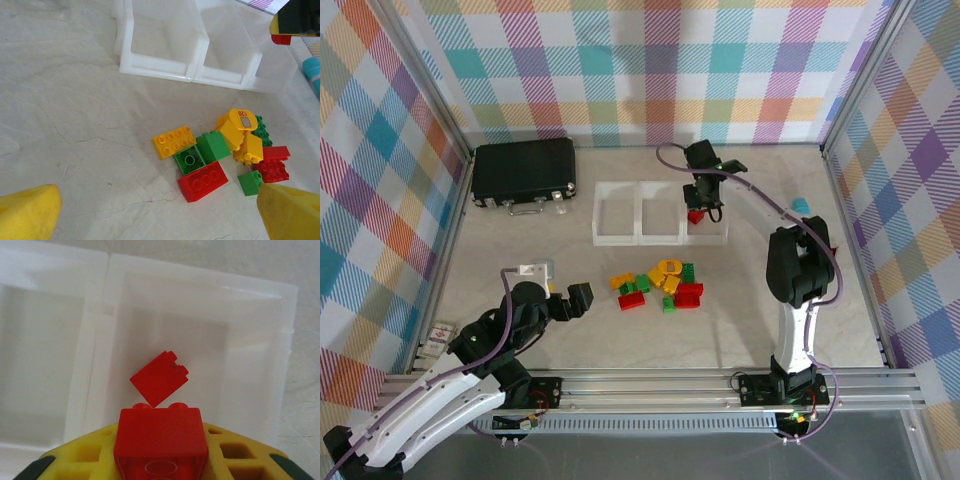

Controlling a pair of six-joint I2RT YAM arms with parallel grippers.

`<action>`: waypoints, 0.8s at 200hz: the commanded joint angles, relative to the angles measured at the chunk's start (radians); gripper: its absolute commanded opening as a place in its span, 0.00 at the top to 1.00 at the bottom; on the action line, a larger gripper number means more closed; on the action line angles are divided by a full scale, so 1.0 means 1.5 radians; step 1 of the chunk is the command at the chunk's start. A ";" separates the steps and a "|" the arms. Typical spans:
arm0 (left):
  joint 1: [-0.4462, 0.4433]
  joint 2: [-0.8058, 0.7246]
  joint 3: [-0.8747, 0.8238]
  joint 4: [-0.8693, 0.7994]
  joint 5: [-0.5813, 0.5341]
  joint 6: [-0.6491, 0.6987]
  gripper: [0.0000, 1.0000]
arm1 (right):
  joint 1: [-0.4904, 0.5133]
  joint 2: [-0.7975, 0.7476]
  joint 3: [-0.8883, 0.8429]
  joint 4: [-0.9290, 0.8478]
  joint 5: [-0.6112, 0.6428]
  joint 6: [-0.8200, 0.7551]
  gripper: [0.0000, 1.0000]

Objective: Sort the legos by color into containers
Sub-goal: Place the lego in the container.

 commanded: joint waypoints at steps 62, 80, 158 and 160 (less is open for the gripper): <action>-0.007 -0.008 0.002 -0.011 -0.015 0.009 0.00 | -0.001 0.023 -0.011 -0.006 0.045 -0.005 0.70; -0.007 -0.007 0.001 -0.011 -0.015 0.010 0.00 | -0.003 0.024 -0.021 -0.002 0.044 -0.001 0.67; -0.007 -0.005 0.011 -0.029 -0.024 0.017 0.00 | -0.007 -0.001 -0.015 -0.031 0.038 0.000 0.41; -0.007 -0.005 0.011 -0.030 -0.026 0.017 0.00 | -0.007 -0.001 -0.012 -0.035 0.038 0.000 0.40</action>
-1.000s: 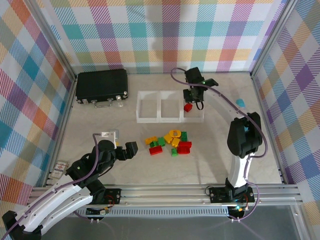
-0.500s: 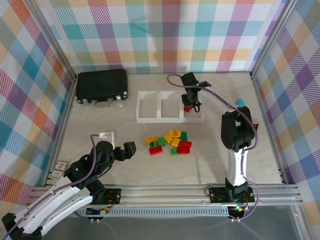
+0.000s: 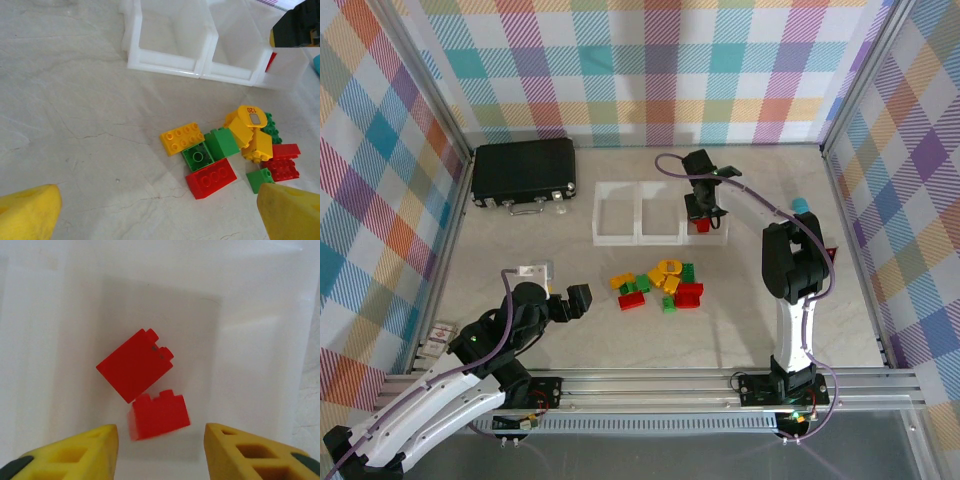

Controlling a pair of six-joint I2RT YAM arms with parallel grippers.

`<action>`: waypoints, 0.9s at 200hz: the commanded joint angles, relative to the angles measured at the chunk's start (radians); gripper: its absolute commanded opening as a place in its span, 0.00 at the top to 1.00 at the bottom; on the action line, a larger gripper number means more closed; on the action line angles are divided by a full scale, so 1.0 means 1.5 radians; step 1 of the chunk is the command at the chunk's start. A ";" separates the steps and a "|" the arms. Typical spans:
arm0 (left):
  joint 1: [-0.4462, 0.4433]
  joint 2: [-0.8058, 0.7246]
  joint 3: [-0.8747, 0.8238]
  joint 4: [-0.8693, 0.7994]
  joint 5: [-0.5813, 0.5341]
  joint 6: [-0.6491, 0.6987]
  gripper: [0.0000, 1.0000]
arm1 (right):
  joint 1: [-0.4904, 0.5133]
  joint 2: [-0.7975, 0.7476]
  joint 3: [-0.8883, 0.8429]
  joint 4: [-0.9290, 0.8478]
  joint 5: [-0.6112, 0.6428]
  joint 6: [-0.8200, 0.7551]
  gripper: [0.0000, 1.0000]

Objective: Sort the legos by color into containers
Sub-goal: Place the lego in the container.

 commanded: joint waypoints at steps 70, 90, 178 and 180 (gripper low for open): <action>-0.007 0.017 0.012 -0.010 -0.016 0.018 0.00 | -0.003 -0.144 -0.035 -0.076 -0.090 0.045 0.32; -0.007 0.030 0.005 0.003 -0.014 0.019 0.00 | -0.002 -0.208 -0.104 -0.058 -0.131 0.082 0.29; -0.007 0.086 -0.016 0.071 0.009 0.012 0.00 | 0.031 -0.406 -0.410 0.021 -0.196 0.223 0.29; -0.007 0.086 -0.016 0.072 0.010 0.012 0.00 | 0.032 -0.409 -0.417 0.026 -0.200 0.221 0.29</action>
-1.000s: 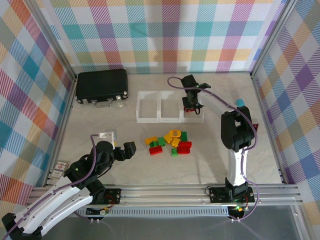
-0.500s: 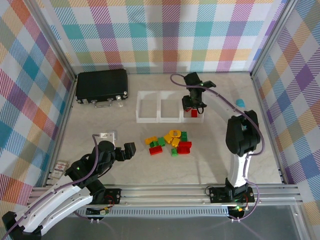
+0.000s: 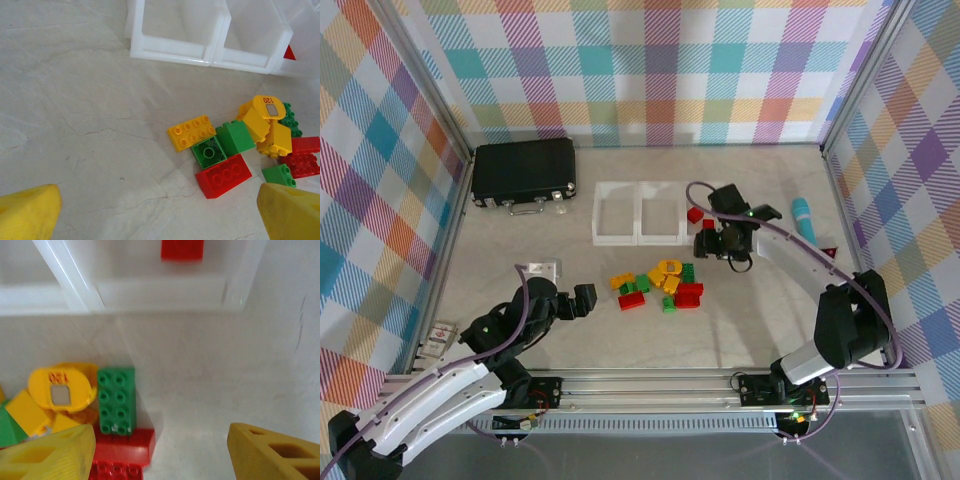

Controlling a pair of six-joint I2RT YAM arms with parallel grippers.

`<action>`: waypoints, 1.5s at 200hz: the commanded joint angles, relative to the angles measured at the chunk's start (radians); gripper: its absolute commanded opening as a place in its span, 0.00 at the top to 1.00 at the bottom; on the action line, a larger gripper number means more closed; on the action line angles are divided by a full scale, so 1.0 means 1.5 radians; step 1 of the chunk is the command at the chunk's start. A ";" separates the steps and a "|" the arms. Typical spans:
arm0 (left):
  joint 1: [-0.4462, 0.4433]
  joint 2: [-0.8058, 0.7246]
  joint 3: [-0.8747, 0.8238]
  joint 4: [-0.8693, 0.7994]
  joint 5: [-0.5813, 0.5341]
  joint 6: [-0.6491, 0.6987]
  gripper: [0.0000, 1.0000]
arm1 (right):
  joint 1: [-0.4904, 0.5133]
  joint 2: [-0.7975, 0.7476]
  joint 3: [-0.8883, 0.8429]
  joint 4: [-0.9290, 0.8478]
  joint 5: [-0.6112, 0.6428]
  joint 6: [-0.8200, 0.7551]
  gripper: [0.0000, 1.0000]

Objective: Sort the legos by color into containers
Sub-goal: Place the lego in the container, then pick up the lego from the center of the table.

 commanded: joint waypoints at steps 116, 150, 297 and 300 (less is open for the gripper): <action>-0.006 0.020 -0.019 0.043 0.018 -0.011 0.00 | 0.102 -0.007 -0.119 0.054 -0.028 0.076 0.19; -0.006 0.009 -0.021 0.033 0.013 -0.011 0.00 | 0.123 0.027 -0.101 0.040 -0.014 0.083 0.19; -0.007 -0.003 -0.033 0.017 -0.002 -0.026 0.00 | 0.146 0.167 -0.029 0.033 0.025 0.056 0.18; -0.007 -0.004 -0.033 0.016 -0.002 -0.026 0.00 | 0.146 0.170 -0.028 0.032 0.028 0.056 0.18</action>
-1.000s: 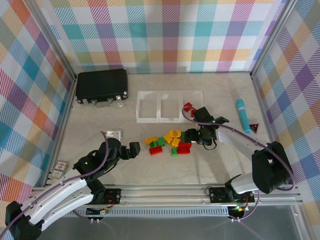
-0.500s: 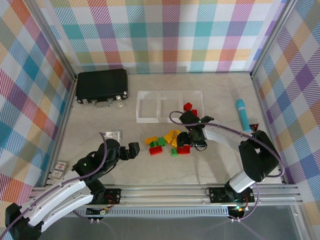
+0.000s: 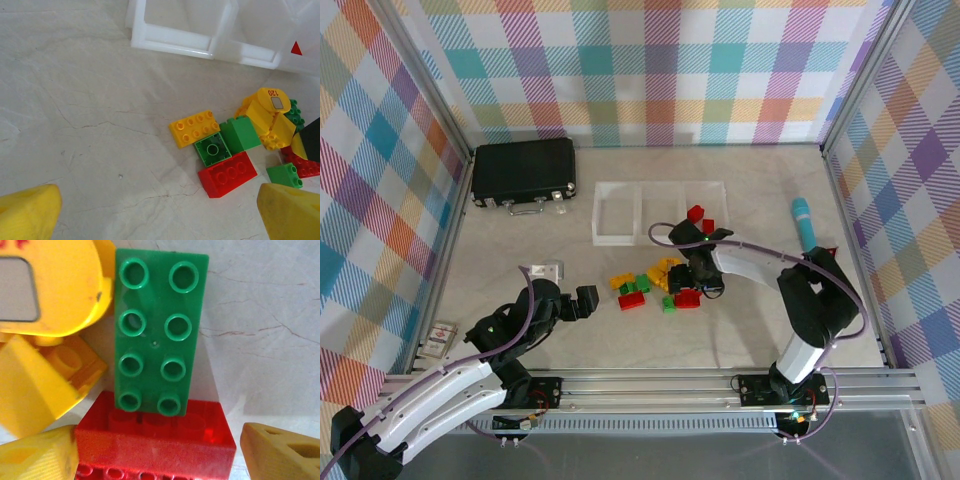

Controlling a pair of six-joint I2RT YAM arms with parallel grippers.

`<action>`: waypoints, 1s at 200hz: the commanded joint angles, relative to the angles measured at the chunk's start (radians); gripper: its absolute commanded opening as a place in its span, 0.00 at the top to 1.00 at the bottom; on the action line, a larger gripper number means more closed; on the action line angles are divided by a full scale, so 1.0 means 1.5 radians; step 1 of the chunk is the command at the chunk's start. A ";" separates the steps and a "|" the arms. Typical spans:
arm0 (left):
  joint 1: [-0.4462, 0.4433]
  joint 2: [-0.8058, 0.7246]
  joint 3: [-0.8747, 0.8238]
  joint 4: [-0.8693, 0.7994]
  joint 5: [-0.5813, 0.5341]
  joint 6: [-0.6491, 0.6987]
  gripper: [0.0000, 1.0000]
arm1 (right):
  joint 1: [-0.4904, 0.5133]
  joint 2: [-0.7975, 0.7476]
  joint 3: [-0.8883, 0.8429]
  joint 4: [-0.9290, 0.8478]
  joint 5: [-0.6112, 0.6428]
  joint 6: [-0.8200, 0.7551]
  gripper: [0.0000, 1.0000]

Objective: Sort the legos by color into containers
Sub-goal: Pick up the lego from the center of the table.

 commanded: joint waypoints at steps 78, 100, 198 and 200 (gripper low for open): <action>-0.007 -0.013 -0.009 -0.016 -0.007 -0.013 0.00 | -0.005 0.038 0.044 -0.041 0.075 -0.023 0.25; -0.007 -0.011 -0.011 -0.012 -0.005 -0.015 0.00 | -0.005 0.034 0.043 -0.043 0.071 -0.008 0.26; -0.007 -0.007 -0.014 -0.007 -0.004 -0.014 0.00 | -0.005 0.038 0.027 -0.049 0.087 0.039 0.35; -0.007 -0.007 -0.014 -0.008 -0.004 -0.013 0.00 | -0.005 0.037 0.028 -0.050 0.088 0.039 0.36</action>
